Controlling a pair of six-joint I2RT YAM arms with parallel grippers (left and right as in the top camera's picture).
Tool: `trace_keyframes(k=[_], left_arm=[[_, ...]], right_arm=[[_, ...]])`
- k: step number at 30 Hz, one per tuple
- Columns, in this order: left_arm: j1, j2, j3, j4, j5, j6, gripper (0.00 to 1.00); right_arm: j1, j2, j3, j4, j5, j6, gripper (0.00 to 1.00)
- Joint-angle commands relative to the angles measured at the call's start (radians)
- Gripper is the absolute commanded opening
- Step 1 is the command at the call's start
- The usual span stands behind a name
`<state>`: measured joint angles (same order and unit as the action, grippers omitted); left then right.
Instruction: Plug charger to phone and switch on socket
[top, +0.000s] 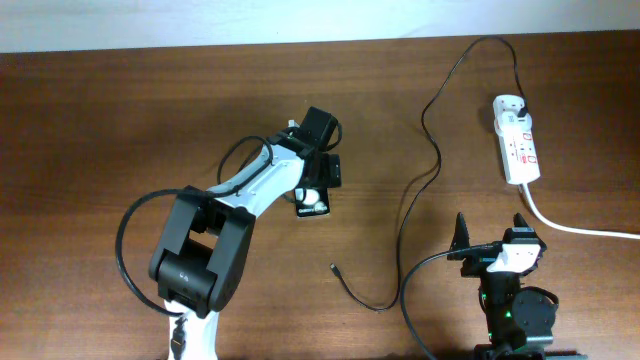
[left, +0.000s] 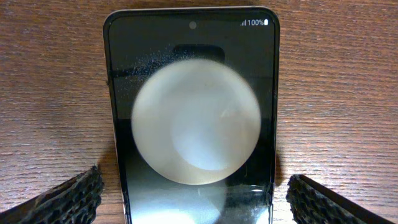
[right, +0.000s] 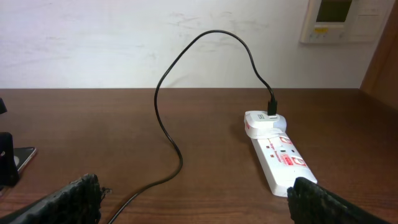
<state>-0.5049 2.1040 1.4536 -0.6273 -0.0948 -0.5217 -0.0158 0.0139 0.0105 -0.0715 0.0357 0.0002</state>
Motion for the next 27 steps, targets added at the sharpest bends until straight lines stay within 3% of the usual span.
trace_keyframes(k=[1,27], left_arm=[[-0.003,0.034,0.003,-0.006,0.0,-0.016,0.99],[-0.003,0.033,0.012,0.007,0.0,-0.001,0.99]], right_arm=[[0.009,-0.006,-0.005,-0.008,-0.005,0.004,0.98],[0.009,-0.006,-0.005,-0.008,-0.005,0.004,0.98]])
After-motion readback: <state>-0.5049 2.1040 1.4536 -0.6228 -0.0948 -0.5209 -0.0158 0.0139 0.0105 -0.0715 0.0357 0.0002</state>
